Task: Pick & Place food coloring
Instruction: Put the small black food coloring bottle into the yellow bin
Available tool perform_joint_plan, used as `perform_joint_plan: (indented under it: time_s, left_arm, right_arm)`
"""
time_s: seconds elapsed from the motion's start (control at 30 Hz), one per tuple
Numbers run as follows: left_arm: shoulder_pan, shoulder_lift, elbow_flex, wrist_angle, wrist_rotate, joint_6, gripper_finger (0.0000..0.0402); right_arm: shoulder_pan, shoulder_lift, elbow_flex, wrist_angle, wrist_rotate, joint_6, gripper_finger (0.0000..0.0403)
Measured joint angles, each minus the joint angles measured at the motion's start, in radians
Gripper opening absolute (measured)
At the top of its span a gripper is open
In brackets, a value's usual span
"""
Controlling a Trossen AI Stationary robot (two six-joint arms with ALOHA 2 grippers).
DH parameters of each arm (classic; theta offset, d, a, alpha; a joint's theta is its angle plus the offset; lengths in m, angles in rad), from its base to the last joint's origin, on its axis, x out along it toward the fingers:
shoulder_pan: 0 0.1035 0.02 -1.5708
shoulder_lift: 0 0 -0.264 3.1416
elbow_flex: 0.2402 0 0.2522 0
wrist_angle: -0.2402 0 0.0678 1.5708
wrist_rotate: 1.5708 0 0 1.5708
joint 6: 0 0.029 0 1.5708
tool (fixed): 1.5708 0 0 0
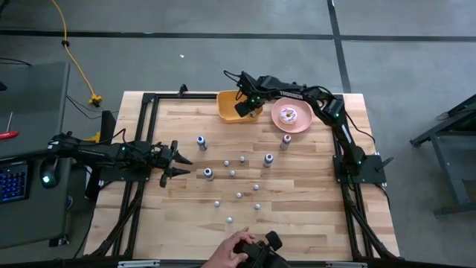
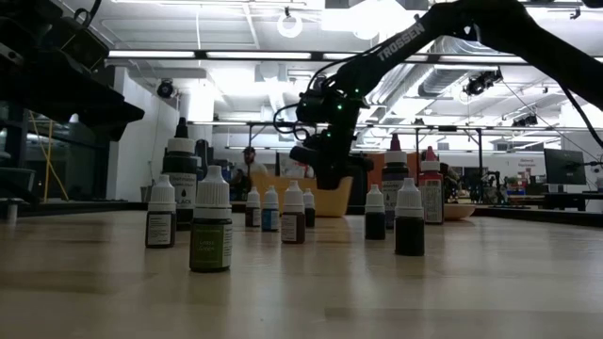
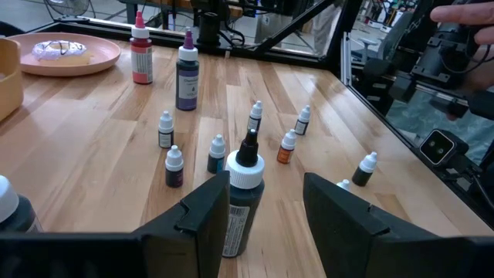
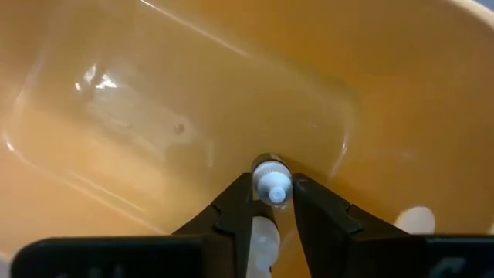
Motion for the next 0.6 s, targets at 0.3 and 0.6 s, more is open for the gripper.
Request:
perform_joint_plan:
  time_s: [0.3,0.6]
  left_arm:
    - [0.000,0.000,0.000,0.000,0.000,0.000,0.0163]
    - [0.000,0.000,0.000,0.000,0.000,0.000,0.0163]
  right_arm:
    - [0.000,-0.001,0.000,-0.002,0.002,-0.012,0.0140]
    - [0.002,-0.029,0.002,-0.019,0.028,-0.026,0.0152]
